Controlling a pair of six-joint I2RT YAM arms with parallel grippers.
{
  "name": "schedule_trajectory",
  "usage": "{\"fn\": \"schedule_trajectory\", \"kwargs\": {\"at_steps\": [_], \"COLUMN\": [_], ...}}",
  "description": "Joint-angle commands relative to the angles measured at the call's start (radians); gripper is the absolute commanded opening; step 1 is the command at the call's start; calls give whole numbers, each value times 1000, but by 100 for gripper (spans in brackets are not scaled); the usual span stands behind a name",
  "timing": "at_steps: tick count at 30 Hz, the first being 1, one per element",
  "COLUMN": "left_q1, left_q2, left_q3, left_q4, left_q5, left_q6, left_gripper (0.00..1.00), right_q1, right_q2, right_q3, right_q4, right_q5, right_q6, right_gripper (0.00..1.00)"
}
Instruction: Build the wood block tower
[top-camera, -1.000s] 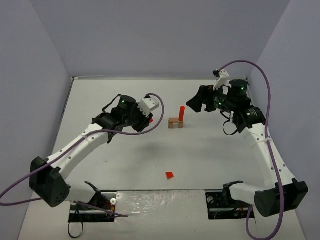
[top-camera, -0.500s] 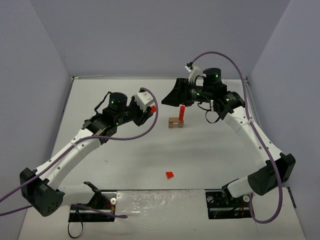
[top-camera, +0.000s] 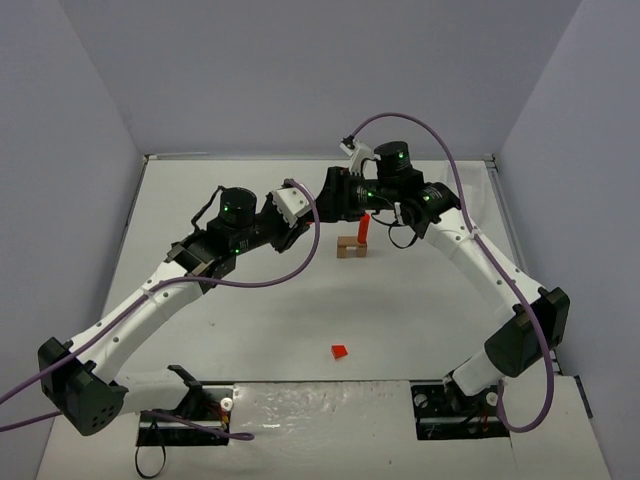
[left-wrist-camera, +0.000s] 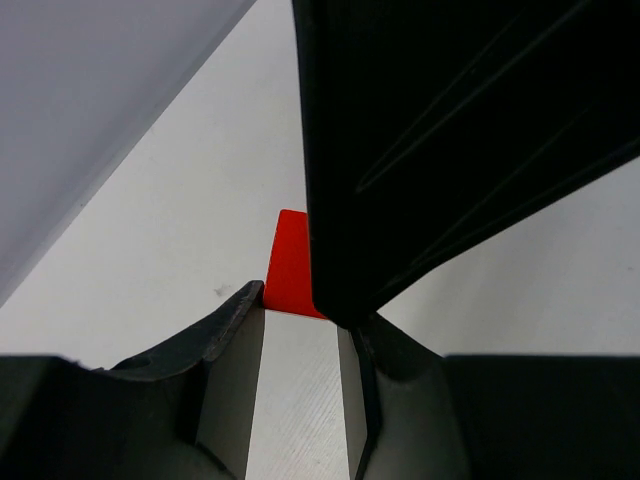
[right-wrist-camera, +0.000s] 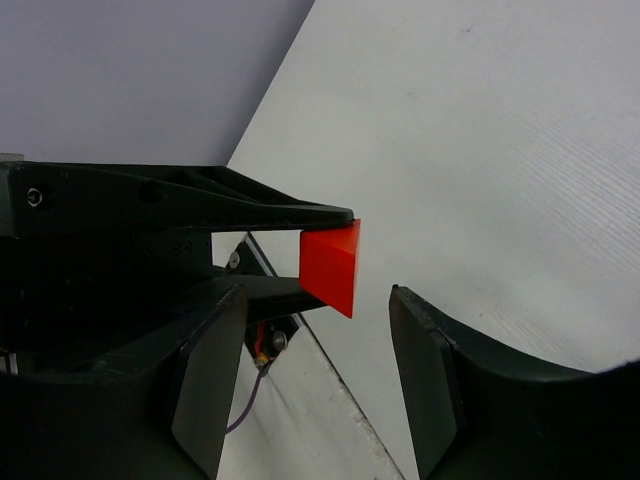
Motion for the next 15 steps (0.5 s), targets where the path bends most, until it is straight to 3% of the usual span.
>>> {"fn": "schedule_trajectory", "kwargs": {"at_steps": [1,15], "left_q1": [-7,-9], "left_q2": [-41,-52], "left_q3": [39,3], "left_q4": [100,130], "left_q5": [-16,17], "left_q6": [29,40], "left_gripper": [0,0], "right_q1": [21,33], "right_q2": [11,39], "right_q3": [47,28], "right_q4": [51,52], "right_q5": [-40,-41], "right_q6": [1,-26], "right_gripper": [53,31]}}
